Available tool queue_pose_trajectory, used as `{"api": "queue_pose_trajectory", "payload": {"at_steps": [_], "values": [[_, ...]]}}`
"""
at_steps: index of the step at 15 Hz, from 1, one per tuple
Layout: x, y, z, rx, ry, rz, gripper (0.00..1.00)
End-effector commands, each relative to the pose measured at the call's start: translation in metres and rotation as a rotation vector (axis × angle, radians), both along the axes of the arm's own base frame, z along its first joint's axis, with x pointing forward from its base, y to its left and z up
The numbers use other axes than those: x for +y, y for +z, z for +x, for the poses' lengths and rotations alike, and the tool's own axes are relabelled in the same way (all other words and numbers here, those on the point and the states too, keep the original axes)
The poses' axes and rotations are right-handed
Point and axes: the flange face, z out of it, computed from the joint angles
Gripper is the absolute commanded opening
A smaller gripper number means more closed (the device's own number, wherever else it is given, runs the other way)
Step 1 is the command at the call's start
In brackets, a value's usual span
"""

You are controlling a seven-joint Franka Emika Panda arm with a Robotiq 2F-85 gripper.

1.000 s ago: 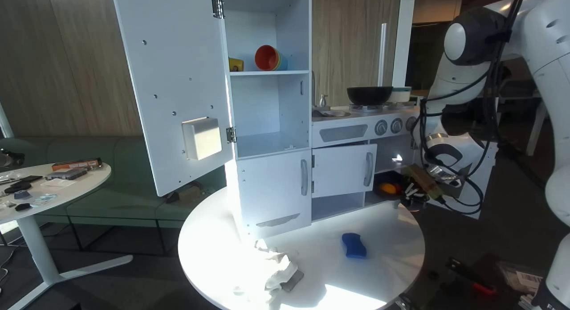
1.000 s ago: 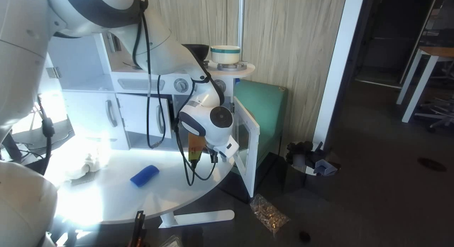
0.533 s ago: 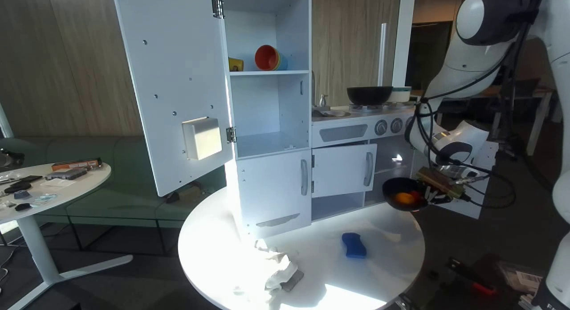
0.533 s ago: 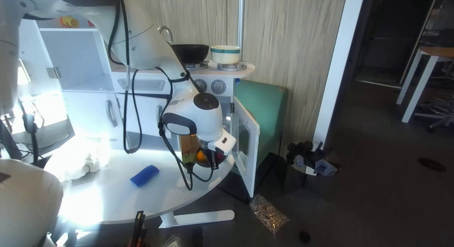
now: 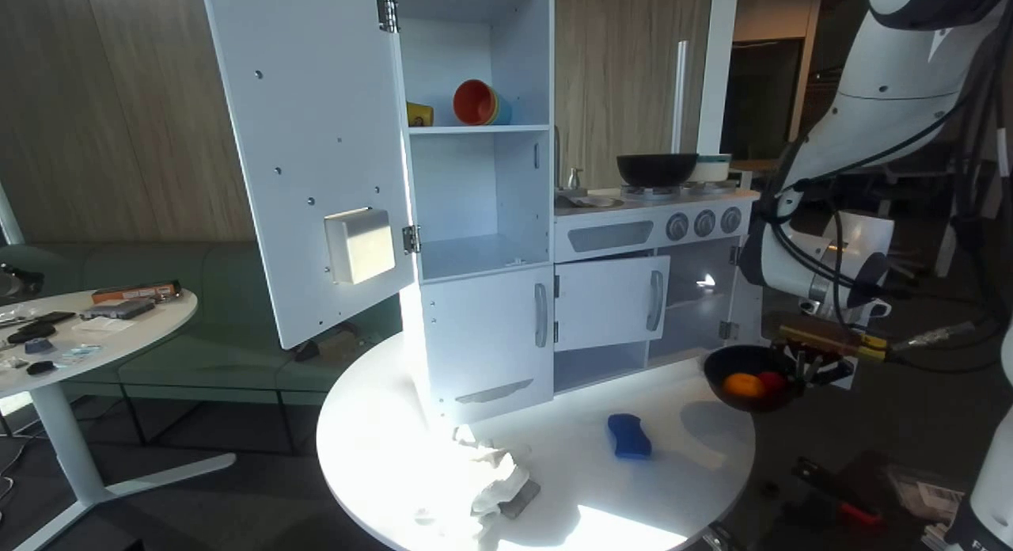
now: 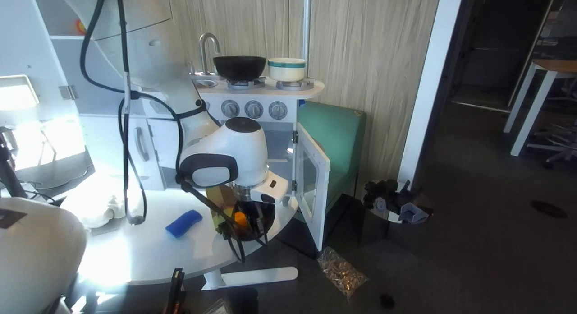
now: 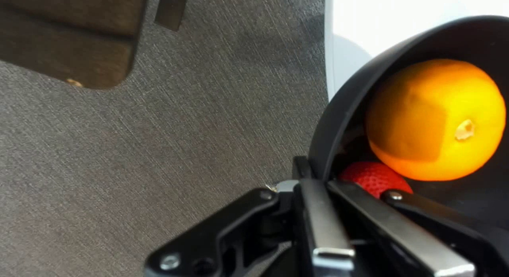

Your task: Open the bottom right cabinet door, remove the black bowl from the cabinet, put it on the sink and then close the bottom right cabinet door

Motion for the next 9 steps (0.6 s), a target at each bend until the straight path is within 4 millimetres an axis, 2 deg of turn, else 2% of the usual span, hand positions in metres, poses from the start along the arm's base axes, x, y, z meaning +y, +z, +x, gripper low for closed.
{"api": "queue_pose_trajectory", "payload": {"at_steps": [1,2,3,6,8,9], "values": [[0.020,0.020,-0.044,-0.023,0.019,-0.003,0.01],[-0.007,0.023,-0.025,-0.024,0.016,-0.013,0.01],[-0.007,0.031,-0.030,-0.054,0.021,-0.020,0.01],[-0.022,0.067,-0.019,-0.175,0.043,-0.057,0.01],[-0.028,0.085,-0.012,-0.225,0.047,-0.073,0.01],[-0.009,0.088,-0.029,-0.252,0.057,-0.081,0.01]]}}
